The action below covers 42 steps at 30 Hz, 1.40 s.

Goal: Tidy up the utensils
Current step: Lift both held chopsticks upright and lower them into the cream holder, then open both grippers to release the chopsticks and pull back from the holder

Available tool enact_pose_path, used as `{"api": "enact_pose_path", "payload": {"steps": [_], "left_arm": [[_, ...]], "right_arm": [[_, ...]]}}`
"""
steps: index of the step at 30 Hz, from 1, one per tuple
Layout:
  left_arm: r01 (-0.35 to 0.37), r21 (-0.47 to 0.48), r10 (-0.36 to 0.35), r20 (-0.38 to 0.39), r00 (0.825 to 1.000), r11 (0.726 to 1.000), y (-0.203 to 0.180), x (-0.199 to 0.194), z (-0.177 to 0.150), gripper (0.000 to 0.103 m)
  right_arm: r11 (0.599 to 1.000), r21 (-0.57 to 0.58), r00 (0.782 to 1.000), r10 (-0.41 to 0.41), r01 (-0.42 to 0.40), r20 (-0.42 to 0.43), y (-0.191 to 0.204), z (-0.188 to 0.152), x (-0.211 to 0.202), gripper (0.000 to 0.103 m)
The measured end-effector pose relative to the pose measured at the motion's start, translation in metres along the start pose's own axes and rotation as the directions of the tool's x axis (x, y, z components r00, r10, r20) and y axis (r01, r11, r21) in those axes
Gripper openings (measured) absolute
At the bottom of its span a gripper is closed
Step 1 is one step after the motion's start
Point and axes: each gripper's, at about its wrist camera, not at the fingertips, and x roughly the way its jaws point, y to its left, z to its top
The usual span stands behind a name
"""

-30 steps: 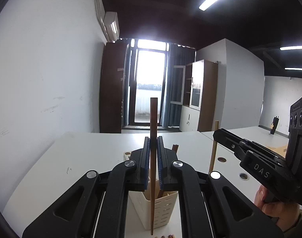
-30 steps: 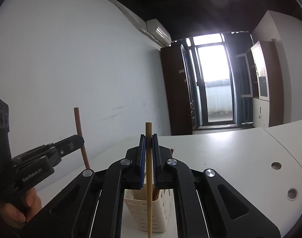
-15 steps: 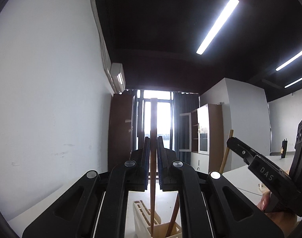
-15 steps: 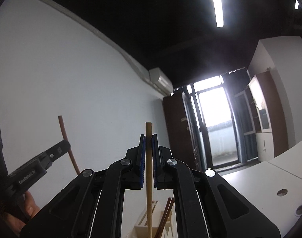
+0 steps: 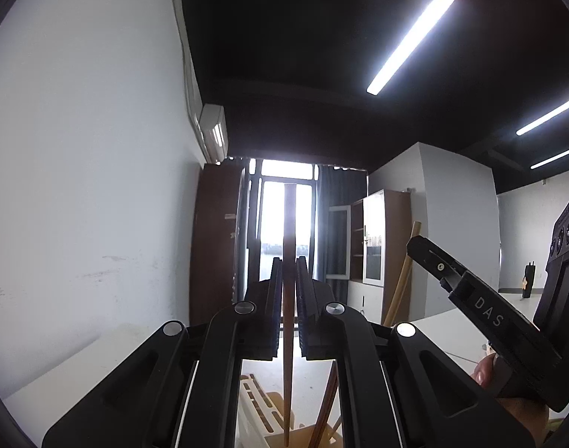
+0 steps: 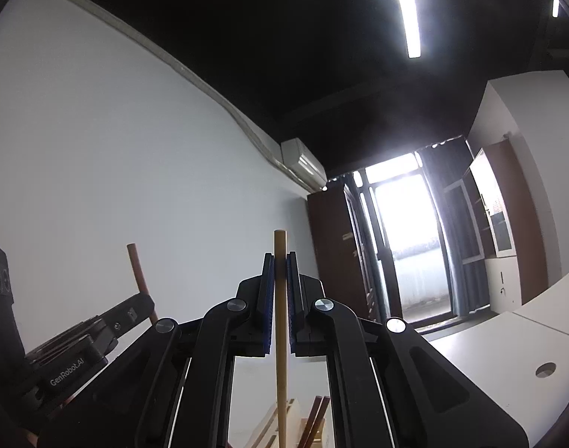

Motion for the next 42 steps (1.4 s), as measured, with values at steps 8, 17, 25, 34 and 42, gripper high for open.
{"api": "enact_pose_path", "payload": {"steps": [8, 17, 25, 34, 42], "left_arm": [[0.031, -0.018, -0.033, -0.172, 0.984, 0.999, 0.01, 0.029, -0.026, 0.007], [0.047, -0.042, -0.058, -0.332, 0.941, 0.998, 0.026, 0.044, -0.043, 0.007], [0.051, -0.069, -0.075, -0.415, 0.907, 0.996, 0.041, 0.052, -0.059, 0.007], [0.064, -0.052, -0.08, -0.403, 0.912, 0.997, 0.039, 0.052, -0.055, 0.007], [0.057, -0.037, -0.068, -0.428, 0.901, 0.998, 0.033, 0.051, -0.061, 0.007]], "right_arm": [[1.0, 0.018, 0.989, -0.009, 0.012, -0.151, -0.01, -0.018, 0.02, 0.007], [1.0, 0.015, 0.954, 0.004, 0.001, -0.301, -0.006, -0.035, 0.03, 0.007], [1.0, 0.005, 0.936, -0.004, 0.006, -0.351, -0.005, -0.04, 0.027, 0.007], [1.0, -0.002, 0.943, 0.003, -0.004, -0.332, -0.002, -0.039, 0.026, 0.007], [1.0, -0.009, 0.929, -0.002, -0.001, -0.371, 0.0, -0.049, 0.031, 0.007]]}}
